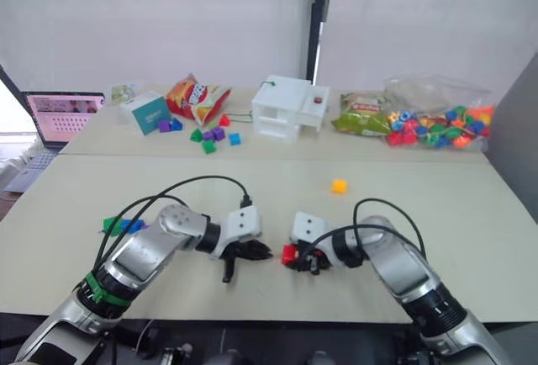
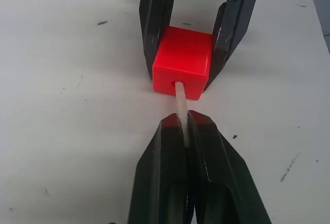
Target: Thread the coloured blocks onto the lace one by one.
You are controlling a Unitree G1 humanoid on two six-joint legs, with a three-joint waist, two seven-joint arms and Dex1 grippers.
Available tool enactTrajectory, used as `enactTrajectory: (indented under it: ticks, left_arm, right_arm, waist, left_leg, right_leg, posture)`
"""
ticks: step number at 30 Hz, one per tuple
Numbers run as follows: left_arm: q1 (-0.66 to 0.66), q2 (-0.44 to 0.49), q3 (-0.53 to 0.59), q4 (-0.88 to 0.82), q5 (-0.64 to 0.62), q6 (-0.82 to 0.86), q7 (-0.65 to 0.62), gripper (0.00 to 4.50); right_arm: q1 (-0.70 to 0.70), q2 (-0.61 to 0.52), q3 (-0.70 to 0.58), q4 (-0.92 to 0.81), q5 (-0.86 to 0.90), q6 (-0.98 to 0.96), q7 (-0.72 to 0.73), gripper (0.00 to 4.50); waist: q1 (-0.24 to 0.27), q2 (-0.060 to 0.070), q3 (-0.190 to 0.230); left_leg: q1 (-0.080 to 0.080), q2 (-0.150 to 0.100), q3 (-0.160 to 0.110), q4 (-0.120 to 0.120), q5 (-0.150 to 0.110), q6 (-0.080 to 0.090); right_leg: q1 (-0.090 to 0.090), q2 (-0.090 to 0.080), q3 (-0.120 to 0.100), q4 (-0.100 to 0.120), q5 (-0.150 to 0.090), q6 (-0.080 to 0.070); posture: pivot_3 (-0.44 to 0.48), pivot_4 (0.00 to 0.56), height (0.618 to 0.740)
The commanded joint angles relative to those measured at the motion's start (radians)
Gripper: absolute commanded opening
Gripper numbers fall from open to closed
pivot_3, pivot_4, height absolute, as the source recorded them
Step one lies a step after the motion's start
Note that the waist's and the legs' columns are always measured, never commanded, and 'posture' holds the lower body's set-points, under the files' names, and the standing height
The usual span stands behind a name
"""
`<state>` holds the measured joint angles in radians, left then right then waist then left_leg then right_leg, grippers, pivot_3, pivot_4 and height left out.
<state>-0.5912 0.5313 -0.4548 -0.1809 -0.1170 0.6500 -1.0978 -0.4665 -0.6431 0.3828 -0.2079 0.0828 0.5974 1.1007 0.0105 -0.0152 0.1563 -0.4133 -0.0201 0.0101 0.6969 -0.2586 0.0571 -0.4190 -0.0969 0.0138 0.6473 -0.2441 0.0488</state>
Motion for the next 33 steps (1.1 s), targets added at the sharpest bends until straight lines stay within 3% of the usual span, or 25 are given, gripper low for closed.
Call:
enactTrajectory:
  ticks: [1,10,23,33]
  left_arm:
    - [0.004,-0.013,-0.013,-0.058,-0.019,-0.079,-0.023,0.00]
    - [0.010,0.045,0.006,-0.014,0.010,-0.171,-0.033,0.00]
    - [0.017,0.096,0.080,0.012,-0.026,-0.162,-0.056,4.31]
    - [0.102,0.159,0.082,0.037,-0.011,-0.211,-0.075,4.44]
  right_arm:
    - [0.026,0.034,0.069,-0.001,-0.007,0.003,-0.005,1.18]
    - [0.024,0.024,0.061,0.011,-0.021,-0.003,0.006,1.18]
    - [0.024,0.016,0.053,0.016,-0.032,-0.007,0.009,1.18]
    - [0.017,0.013,0.046,0.019,-0.033,-0.005,0.006,1.18]
  waist:
    - [-0.001,0.000,0.000]
    - [-0.009,0.000,0.000]
    - [-0.011,0.000,0.000]
    - [-0.013,0.000,0.000]
  left_leg:
    - [0.001,0.000,0.000,0.000,0.000,0.000]
    - [0.003,0.001,0.000,-0.002,0.000,0.000]
    - [0.003,0.001,0.000,-0.002,0.000,0.000]
    - [0.003,0.001,0.000,-0.002,0.000,0.000]
  right_leg:
    - [0.001,0.000,0.000,0.000,0.000,0.000]
    - [0.001,0.001,0.001,0.000,0.000,-0.001]
    - [0.001,0.002,0.001,0.000,0.000,-0.001]
    - [0.001,0.001,0.001,0.000,0.000,-0.001]
  posture:
    - [0.000,0.150,0.740]
    - [0.000,0.150,0.740]
    - [0.000,0.150,0.740]
    - [0.000,0.150,0.740]
